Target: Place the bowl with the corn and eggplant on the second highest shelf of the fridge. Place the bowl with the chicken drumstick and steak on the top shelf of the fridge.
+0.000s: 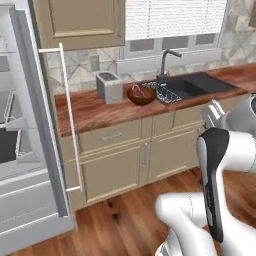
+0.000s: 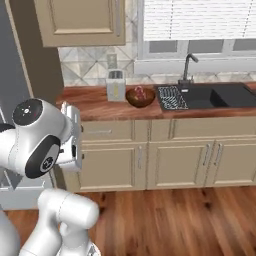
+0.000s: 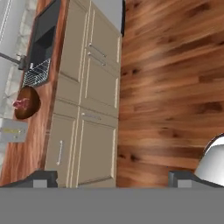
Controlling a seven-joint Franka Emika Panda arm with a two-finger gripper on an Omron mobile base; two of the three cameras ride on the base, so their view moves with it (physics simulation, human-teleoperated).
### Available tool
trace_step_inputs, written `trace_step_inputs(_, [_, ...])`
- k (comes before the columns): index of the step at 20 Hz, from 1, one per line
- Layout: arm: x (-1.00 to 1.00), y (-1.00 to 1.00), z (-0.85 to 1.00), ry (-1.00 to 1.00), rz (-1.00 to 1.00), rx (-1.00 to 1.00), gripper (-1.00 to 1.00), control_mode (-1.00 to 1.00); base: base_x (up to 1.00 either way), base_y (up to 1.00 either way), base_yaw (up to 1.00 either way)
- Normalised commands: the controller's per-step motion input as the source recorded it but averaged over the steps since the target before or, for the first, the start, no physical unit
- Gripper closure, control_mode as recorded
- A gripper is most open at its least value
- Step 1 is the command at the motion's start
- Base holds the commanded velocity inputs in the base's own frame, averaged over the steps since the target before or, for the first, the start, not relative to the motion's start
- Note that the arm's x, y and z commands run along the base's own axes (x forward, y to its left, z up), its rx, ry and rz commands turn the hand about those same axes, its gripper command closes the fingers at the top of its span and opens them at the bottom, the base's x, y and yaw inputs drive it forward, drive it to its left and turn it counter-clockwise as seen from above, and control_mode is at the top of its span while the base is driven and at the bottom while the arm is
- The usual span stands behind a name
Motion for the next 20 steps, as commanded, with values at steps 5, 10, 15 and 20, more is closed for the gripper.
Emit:
trace_step_inputs(5, [0.00, 0.00, 0.00, 0.00, 0.00, 0.00, -1.00, 1.00, 1.00, -0.92, 0.11])
trace_step_inputs(10, [0.00, 0.00, 0.00, 0.00, 0.00, 0.00, -1.00, 1.00, 1.00, -0.32, 0.38])
trace_step_inputs(15, [0.00, 0.00, 0.00, 0.00, 0.00, 0.00, -1.00, 1.00, 1.00, -0.14, 0.44])
trace_step_inputs(20, [0.00, 0.00, 0.00, 0.00, 0.00, 0.00, -1.00, 1.00, 0.80, -0.37, 0.17])
